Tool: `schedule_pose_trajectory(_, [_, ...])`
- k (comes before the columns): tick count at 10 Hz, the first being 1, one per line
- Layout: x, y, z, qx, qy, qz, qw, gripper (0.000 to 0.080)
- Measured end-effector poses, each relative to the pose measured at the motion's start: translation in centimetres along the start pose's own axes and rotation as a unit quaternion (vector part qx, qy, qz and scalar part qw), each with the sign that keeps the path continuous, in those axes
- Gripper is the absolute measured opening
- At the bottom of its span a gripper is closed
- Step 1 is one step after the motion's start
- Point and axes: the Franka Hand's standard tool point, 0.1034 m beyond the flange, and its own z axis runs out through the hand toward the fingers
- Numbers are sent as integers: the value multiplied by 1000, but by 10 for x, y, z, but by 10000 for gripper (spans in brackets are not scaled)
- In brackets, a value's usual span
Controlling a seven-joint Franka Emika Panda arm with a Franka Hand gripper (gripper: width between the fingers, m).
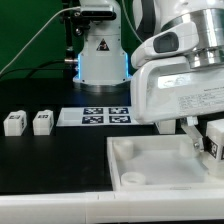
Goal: Assemble one leg
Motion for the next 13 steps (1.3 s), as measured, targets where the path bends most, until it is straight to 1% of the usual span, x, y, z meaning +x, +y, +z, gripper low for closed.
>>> schedule_pose_trajectory(1, [0,0,0,-2,9,5,1000,290])
schedule_pose_trajectory(4, [0,1,0,-4,10,10,1000,290])
schedule_pose_trajectory(5, [0,1,0,-4,10,10,1000,365])
schedule_pose_trajectory(6, [0,1,0,-4,10,10,1000,501])
schedule_pose_trajectory(7, [0,1,0,-4,10,10,1000,501])
schedule_pose_trajectory(8, [0,1,0,-4,10,10,1000,617])
schedule_pose_trajectory(10, [0,1,0,-4,10,10,1000,648])
schedule_pose_trajectory(13, [0,1,0,-4,10,10,1000,649])
